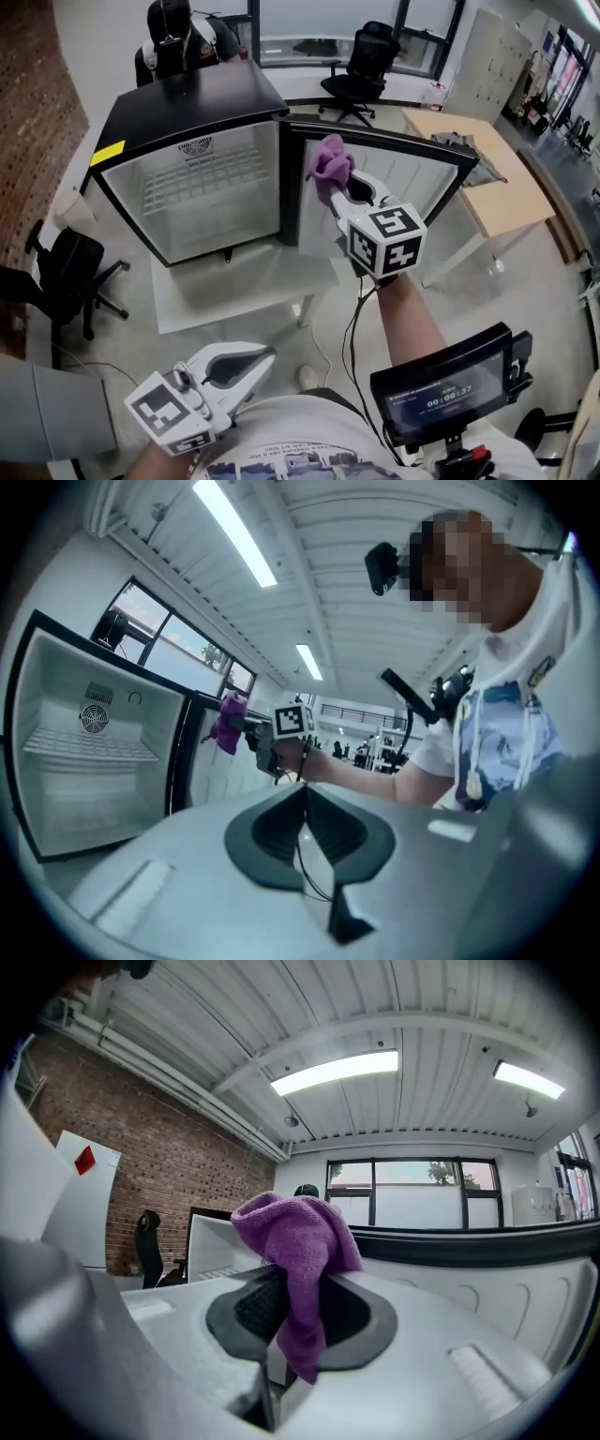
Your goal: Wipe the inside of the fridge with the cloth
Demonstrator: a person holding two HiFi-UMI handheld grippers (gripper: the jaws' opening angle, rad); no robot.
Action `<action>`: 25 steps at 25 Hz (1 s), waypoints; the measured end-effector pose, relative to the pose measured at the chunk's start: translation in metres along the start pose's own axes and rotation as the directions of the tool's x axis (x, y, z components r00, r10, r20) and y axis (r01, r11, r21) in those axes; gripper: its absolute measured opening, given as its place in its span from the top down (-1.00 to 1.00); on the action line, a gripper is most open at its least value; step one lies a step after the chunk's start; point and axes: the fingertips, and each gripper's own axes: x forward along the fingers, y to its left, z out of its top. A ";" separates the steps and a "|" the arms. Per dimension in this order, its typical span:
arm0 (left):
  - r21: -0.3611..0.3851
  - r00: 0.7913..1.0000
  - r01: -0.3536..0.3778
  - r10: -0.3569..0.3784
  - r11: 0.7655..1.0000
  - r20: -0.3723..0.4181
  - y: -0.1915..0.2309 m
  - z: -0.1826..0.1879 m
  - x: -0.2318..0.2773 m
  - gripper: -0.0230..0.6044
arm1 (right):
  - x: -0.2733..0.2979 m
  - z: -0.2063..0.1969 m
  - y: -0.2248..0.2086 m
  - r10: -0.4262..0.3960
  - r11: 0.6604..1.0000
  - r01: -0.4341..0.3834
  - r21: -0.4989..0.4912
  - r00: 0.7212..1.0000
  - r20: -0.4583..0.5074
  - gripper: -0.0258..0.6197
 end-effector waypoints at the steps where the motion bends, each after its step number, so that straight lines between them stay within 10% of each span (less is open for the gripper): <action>1: -0.003 1.000 -0.011 0.011 1.000 -0.004 0.003 -0.001 0.002 0.90 | 0.007 -0.002 -0.002 0.012 1.000 -0.012 0.002 1.000 -0.005 0.69; 12: -0.029 0.999 -0.047 0.047 0.998 -0.024 0.017 0.000 0.038 0.90 | 0.037 -0.015 -0.011 0.104 0.994 -0.104 0.020 0.994 -0.029 0.69; 25: -0.048 0.995 0.065 -0.068 0.997 -0.067 0.008 -0.008 0.094 0.90 | -0.017 -0.024 -0.088 -0.017 0.999 0.019 0.038 0.999 -0.037 0.69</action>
